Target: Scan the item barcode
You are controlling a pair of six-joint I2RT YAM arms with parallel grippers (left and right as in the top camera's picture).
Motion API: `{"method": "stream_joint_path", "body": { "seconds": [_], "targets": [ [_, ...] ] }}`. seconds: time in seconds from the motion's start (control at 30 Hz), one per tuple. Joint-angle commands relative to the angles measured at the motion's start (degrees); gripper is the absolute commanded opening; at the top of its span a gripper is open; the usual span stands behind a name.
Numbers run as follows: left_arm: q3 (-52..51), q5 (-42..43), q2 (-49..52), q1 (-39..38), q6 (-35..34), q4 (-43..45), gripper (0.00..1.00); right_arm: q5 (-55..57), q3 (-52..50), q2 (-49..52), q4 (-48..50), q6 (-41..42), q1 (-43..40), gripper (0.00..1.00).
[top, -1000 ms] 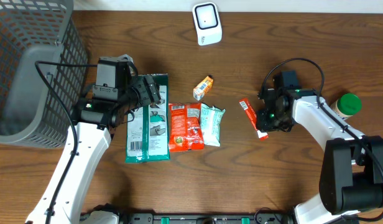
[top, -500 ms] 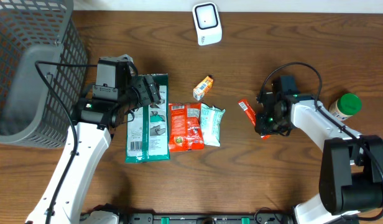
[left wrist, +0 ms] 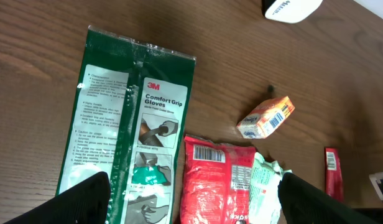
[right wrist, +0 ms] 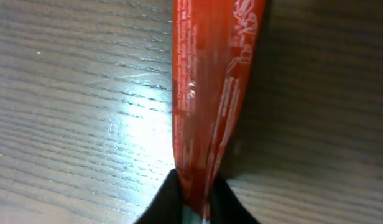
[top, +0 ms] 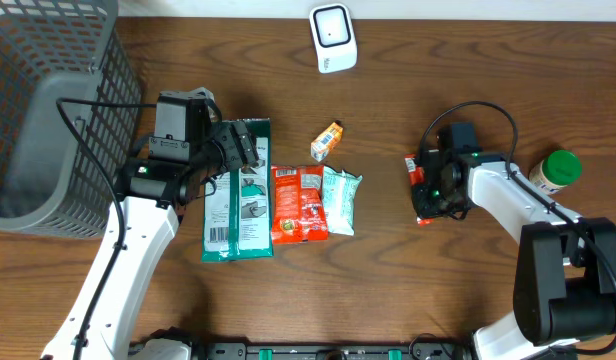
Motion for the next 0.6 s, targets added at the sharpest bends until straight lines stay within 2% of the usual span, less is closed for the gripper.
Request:
{"method": "stream_joint_path", "body": {
  "seconds": [0.0, 0.37, 0.57],
  "targets": [
    [0.4, -0.2, 0.1, 0.2, 1.0, 0.0, 0.86, 0.8, 1.5, 0.6, -0.2, 0.1, 0.5, 0.01],
    [0.4, -0.2, 0.1, 0.2, 1.0, 0.0, 0.87, 5.1, 6.2, 0.6, -4.7, -0.8, 1.4, 0.01],
    [0.4, -0.2, 0.1, 0.2, 1.0, 0.0, 0.86, 18.9, 6.1, 0.6, -5.0, 0.5, 6.9, 0.01]
  ]
}}
